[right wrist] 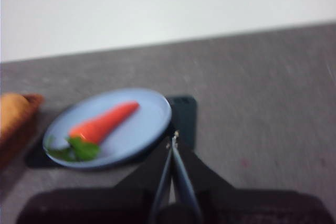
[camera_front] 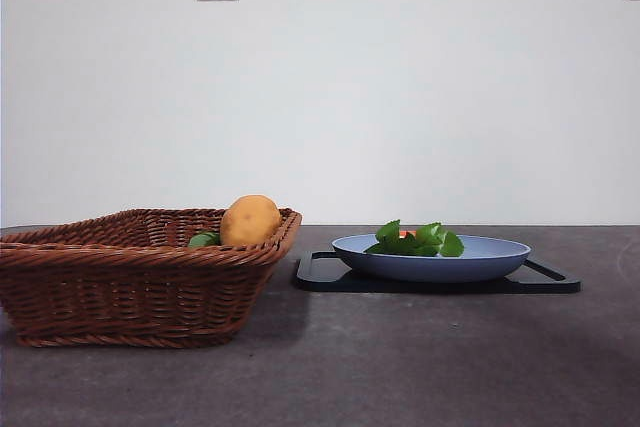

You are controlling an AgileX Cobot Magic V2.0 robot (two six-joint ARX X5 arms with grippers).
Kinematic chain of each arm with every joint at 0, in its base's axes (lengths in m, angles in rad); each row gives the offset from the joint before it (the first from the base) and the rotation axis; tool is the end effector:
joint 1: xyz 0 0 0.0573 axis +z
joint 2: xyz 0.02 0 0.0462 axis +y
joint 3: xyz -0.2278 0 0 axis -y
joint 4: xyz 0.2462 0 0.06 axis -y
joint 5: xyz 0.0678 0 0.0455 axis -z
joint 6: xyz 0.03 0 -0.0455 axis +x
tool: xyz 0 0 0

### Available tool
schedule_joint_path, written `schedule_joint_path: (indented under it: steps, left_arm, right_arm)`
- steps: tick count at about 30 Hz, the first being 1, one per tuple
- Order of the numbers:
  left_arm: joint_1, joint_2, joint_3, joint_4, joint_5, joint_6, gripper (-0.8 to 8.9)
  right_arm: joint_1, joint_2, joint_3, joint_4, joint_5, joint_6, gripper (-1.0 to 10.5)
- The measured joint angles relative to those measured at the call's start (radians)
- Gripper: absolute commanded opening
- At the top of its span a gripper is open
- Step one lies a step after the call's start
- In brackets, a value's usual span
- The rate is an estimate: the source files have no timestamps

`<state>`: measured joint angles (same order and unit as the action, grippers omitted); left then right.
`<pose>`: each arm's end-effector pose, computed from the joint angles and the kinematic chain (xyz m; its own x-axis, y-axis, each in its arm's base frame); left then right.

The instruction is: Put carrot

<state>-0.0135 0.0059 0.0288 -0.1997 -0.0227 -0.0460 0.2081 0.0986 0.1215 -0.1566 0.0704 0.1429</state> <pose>0.1332 -0.0011 0.1533 0.9844 0.0094 -0.1758 -0.0169 0.9990 -0.0413 0.1324 0.0258 0.1785 0.9818 0.1354 -0.1330 -0.1179 0.9842 0.1319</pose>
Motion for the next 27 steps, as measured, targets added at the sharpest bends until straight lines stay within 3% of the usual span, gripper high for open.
schedule_joint_path:
  steps: [7,27]
  left_arm:
    - [0.000,0.000,0.000,0.000,0.000,0.000,0.08]
    - [0.000,0.000,0.000,0.000,0.000,0.000,0.08]
  right_arm:
    - [-0.098,-0.028,-0.076,0.006,-0.148,0.010,0.0]
    - [-0.105,-0.055,-0.107,-0.004,-0.146,0.003,0.0]
